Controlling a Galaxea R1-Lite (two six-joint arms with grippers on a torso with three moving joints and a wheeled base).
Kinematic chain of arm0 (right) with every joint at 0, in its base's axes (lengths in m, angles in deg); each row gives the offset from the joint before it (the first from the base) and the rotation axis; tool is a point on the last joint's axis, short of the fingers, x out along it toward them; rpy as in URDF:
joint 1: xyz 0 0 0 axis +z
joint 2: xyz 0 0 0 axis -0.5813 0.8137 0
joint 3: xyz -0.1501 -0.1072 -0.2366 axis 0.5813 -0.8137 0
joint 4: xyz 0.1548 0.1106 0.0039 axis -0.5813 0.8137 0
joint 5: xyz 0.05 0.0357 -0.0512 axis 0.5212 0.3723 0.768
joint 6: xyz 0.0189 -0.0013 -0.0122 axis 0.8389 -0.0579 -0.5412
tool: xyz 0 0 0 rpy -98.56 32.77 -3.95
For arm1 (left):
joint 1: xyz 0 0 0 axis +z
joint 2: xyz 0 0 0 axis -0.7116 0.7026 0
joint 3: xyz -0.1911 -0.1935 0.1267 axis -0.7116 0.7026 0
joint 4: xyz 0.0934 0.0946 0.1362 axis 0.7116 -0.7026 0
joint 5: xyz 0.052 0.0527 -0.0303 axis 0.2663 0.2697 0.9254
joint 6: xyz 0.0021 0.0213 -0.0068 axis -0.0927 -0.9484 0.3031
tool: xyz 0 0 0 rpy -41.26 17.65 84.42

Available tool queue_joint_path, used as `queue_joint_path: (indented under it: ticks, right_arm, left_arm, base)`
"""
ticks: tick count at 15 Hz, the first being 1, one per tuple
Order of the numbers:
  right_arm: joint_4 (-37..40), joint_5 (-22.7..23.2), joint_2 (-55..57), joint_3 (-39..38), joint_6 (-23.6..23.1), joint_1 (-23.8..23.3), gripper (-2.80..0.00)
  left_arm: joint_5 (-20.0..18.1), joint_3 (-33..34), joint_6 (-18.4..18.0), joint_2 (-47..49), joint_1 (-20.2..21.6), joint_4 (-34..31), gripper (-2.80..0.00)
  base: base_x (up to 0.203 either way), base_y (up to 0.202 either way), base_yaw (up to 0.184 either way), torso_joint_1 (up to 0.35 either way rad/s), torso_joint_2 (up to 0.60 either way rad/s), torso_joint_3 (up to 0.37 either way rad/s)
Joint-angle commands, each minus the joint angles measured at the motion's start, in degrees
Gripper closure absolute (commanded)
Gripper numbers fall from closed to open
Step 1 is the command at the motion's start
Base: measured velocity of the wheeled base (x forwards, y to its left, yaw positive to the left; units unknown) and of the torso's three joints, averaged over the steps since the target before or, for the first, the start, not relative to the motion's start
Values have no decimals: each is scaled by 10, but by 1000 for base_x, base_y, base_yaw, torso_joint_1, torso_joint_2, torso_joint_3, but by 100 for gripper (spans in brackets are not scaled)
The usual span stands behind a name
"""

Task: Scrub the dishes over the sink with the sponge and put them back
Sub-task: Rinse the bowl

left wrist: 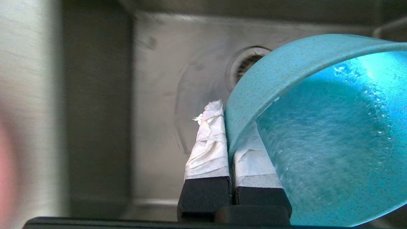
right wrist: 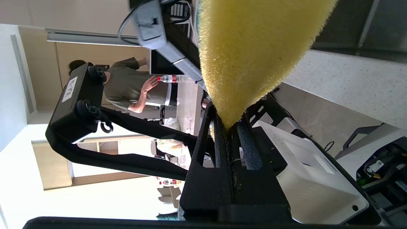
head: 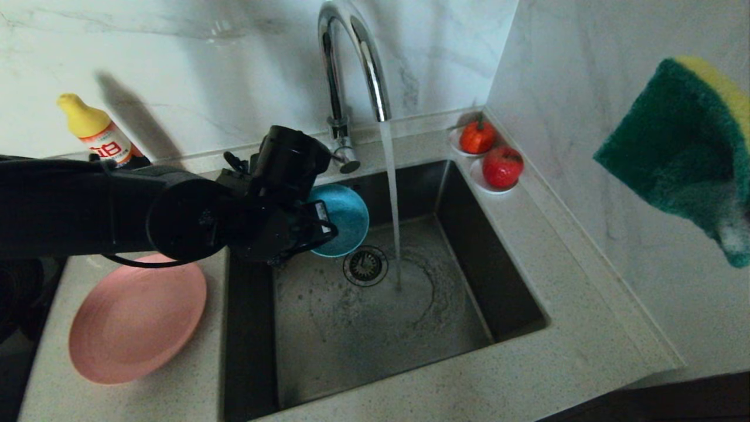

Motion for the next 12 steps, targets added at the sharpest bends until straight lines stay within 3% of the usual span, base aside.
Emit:
queue_joint_path:
  ticks: [1,7,10,12]
  right_arm:
    - [1,3,-6,-5,1,-11,0]
    - [1,3,-4,-12,0,-27,0]
    - [0,3,-1,-17,-1,-36,0]
    - [-4,3,-5,-22,-1,-40,0]
  left_arm:
    - [16,34,-42,-54,0,1,0]
    - [68,63,-168,-147,-1,6,0]
    - [66,104,-280,-186,-2,5,0]
    - [65,109,-334,-197,-3,5,0]
  base:
    - [0,0,0,0,0,0]
    - [0,0,0,0,0,0]
    - [0,0,0,0,0,0]
    - [0,0,0,0,0,0]
